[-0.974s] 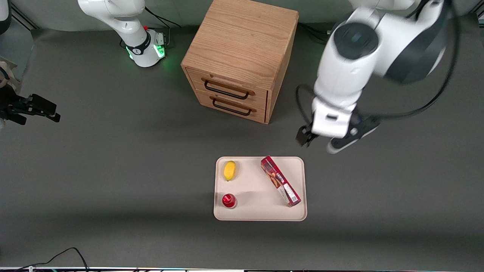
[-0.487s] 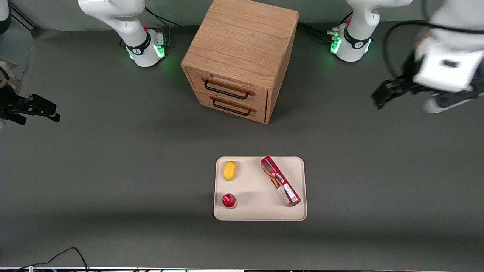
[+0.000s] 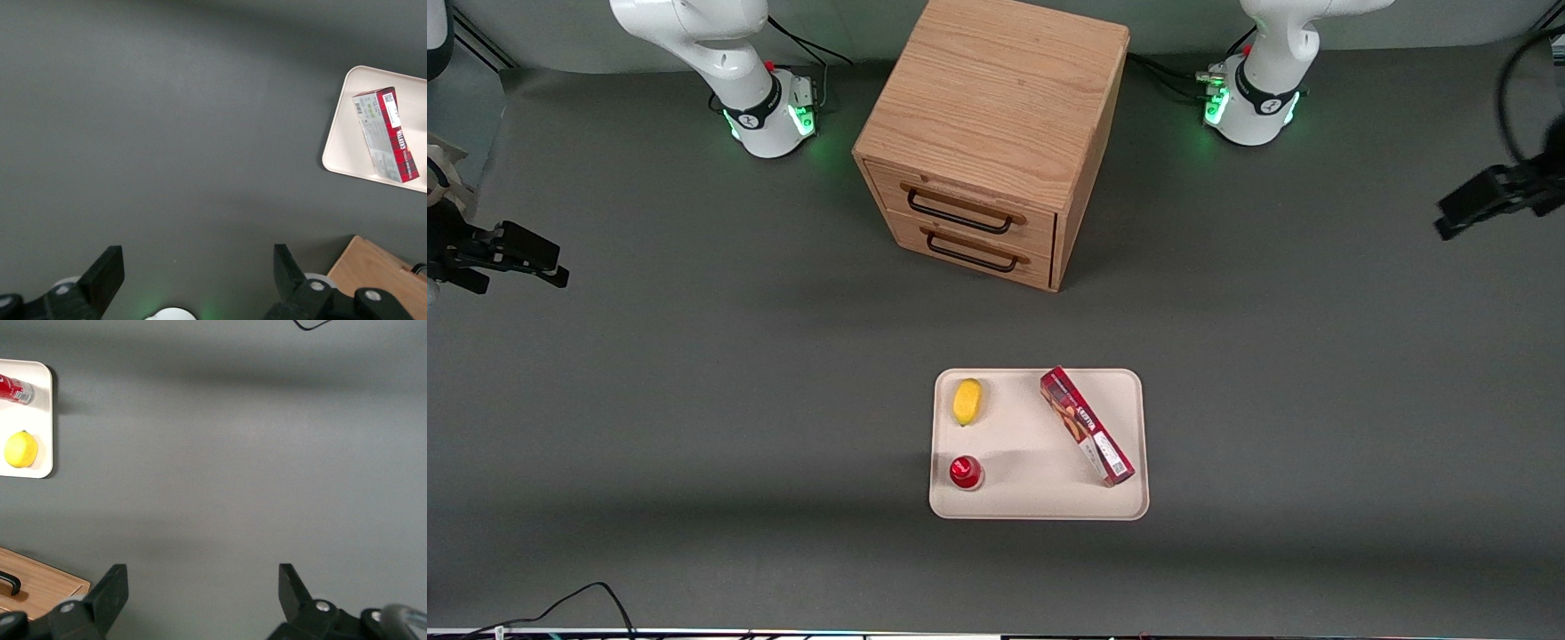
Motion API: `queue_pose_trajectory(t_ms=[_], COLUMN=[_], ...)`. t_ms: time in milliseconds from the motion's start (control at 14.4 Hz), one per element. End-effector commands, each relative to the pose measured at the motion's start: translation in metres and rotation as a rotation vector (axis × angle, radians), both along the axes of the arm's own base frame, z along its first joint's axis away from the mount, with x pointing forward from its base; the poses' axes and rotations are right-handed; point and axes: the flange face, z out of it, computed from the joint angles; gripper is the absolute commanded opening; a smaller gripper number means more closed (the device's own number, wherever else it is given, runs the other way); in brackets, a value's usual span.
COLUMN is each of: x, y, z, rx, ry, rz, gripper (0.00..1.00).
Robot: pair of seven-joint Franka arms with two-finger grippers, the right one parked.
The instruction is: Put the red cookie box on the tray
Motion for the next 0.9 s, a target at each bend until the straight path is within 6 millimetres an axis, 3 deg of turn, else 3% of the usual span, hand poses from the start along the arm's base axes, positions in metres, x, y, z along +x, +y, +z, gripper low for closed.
queue_pose_trajectory(t_ms=[0,70,417,835], x=[-0.001,0.0,0.015,0.014], y=[0.035,0.043,0.045,0.046], z=[0.002,0.001,-0.02,-0.016], rx=[-0.033,-0.054,-0.072,-0.072], ry=[0.01,0.01,0.026,0.016], rz=[-0.064,-0.067,-0.066,-0.064], gripper=[1.0,1.0,1.0,1.0])
